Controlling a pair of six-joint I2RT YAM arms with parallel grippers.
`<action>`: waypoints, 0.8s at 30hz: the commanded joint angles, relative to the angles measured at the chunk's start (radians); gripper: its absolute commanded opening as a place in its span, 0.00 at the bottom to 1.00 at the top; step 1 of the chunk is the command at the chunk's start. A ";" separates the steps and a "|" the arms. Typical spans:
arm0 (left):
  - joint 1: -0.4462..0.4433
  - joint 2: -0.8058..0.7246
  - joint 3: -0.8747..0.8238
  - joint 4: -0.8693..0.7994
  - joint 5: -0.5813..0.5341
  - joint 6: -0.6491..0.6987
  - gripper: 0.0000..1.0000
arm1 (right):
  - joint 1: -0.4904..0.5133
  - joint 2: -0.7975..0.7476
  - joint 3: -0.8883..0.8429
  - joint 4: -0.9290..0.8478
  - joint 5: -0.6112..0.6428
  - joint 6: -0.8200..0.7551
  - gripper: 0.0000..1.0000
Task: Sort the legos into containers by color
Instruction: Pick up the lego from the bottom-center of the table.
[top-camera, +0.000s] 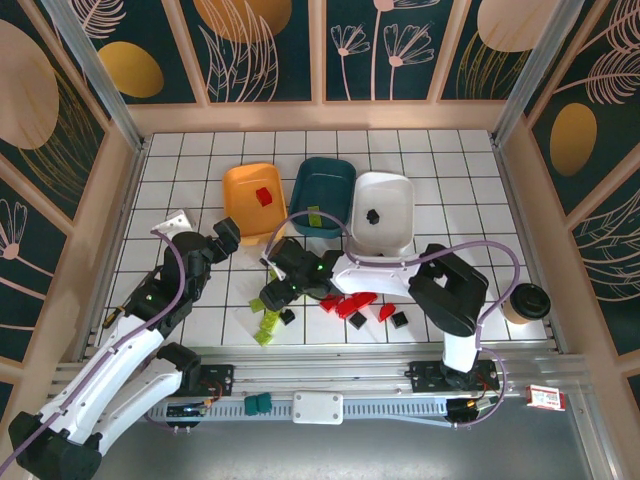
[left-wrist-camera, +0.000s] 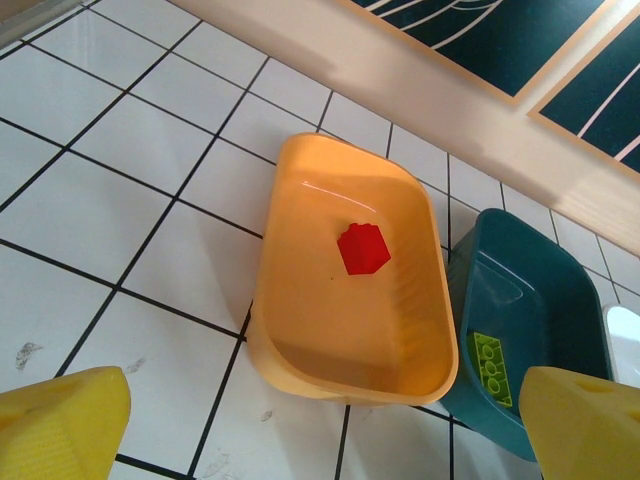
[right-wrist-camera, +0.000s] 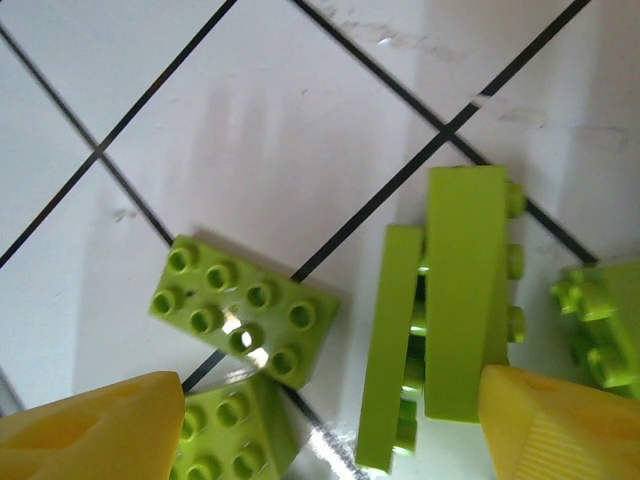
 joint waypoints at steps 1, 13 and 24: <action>0.003 -0.005 0.007 0.004 -0.017 0.019 0.99 | 0.018 -0.037 -0.021 0.000 -0.012 0.030 0.77; 0.003 0.013 0.012 0.018 0.003 0.014 0.99 | 0.005 -0.107 -0.056 0.017 0.290 0.045 0.44; 0.003 0.019 0.026 0.014 0.003 0.018 0.99 | 0.025 0.004 -0.005 0.024 0.306 -0.006 0.39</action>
